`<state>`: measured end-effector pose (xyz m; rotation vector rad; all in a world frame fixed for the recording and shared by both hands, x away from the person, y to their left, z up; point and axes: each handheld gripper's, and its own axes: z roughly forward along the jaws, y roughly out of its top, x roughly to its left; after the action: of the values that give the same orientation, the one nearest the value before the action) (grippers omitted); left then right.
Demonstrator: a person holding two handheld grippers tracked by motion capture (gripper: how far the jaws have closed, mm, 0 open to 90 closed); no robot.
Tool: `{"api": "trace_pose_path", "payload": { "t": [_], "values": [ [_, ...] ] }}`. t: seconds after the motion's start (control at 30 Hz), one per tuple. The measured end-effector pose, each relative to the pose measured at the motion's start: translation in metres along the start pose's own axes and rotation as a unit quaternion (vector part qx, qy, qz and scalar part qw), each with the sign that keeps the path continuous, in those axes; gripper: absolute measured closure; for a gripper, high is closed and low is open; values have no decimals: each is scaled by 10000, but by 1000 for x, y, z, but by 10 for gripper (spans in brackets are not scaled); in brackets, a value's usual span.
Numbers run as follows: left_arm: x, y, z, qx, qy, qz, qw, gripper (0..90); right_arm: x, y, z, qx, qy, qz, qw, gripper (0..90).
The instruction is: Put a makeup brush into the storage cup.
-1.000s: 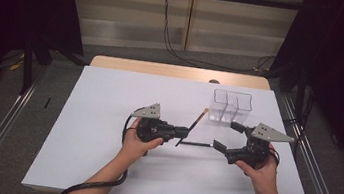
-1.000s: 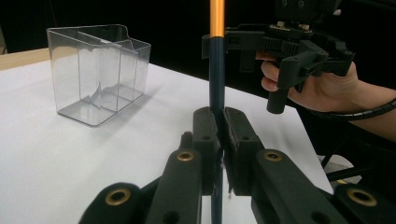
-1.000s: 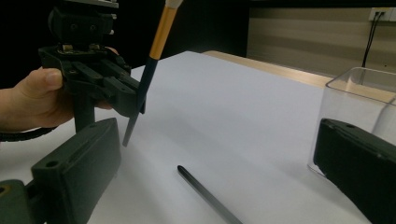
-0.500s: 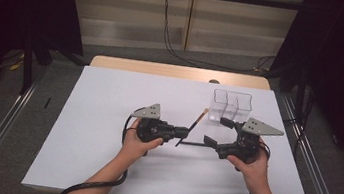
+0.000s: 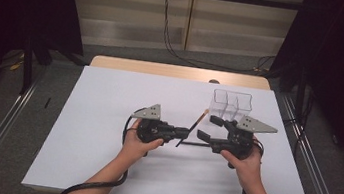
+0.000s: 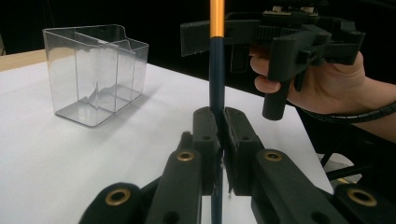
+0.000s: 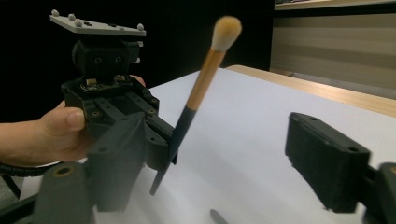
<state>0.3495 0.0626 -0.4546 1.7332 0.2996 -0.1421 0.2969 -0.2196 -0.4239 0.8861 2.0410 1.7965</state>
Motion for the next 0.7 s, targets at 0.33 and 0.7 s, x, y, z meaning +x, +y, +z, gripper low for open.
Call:
{"api": "trace_pose_path", "payload": {
  "t": [0.33, 0.7],
  "values": [
    [-1, 1, 0, -25, -1, 23, 10000, 842, 2, 2, 8, -94, 157, 83, 9998, 445],
    [-2, 0, 1, -43, -11, 32, 10000, 842, 5, 0, 13, -88, 363, 108, 9992, 644]
  ]
}}
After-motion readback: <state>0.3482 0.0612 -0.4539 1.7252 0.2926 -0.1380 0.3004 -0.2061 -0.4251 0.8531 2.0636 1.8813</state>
